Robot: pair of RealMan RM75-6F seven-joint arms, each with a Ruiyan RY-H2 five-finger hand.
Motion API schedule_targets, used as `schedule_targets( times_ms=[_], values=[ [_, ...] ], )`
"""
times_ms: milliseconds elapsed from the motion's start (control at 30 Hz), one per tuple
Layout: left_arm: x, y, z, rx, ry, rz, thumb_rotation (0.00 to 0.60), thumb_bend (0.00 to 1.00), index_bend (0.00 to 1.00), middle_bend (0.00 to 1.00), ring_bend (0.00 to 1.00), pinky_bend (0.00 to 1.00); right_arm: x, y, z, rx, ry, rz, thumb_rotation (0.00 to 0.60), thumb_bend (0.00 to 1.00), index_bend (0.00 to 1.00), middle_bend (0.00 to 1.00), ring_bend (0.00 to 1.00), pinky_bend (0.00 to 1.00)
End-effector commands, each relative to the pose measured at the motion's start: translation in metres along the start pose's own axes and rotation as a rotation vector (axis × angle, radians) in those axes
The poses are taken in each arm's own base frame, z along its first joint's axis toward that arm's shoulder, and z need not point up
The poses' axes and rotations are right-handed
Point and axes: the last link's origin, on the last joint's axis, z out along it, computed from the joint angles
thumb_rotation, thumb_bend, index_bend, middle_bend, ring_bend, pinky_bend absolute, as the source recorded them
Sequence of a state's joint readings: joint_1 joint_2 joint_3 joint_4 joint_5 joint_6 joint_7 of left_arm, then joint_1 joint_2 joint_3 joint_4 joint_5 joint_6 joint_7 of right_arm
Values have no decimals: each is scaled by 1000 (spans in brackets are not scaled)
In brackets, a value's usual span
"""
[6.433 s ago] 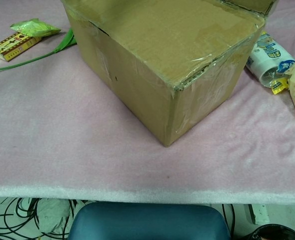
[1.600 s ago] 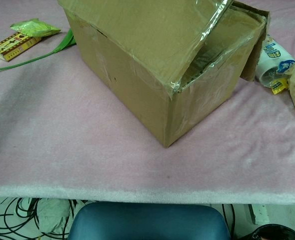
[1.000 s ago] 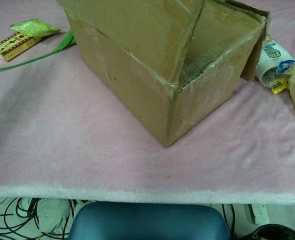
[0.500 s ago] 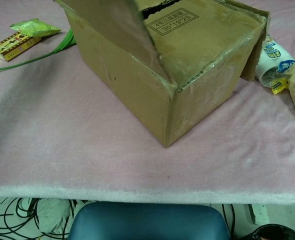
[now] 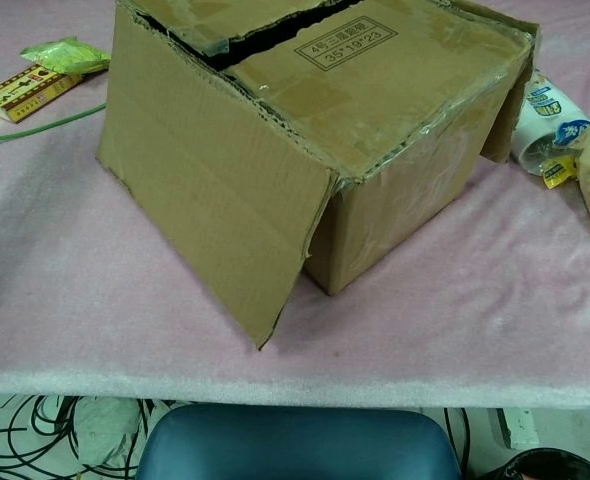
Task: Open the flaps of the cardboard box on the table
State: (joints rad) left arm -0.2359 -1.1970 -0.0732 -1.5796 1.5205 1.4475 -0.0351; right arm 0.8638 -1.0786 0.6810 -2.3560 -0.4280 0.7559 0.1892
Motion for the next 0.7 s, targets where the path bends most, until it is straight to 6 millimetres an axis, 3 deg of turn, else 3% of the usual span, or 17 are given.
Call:
schedule_targets(
  times_ms=[33,467,700],
  values=[
    [0,0,0,-3,-2,5,600,155,0,0,0,0,28,29,-20,-40,162,-155,600,284,0,0,102,276],
    [-1,4,1,-16,-22,61,600,128,0,0,0,0,100,121,-147,-253,656,-874,600,224,0,0,0,222],
    [0,10,2,-14,-33,94,600,128,0,0,0,0,115,163,-205,-390,752,-1141,600,203,0,0,0,211]
  ],
)
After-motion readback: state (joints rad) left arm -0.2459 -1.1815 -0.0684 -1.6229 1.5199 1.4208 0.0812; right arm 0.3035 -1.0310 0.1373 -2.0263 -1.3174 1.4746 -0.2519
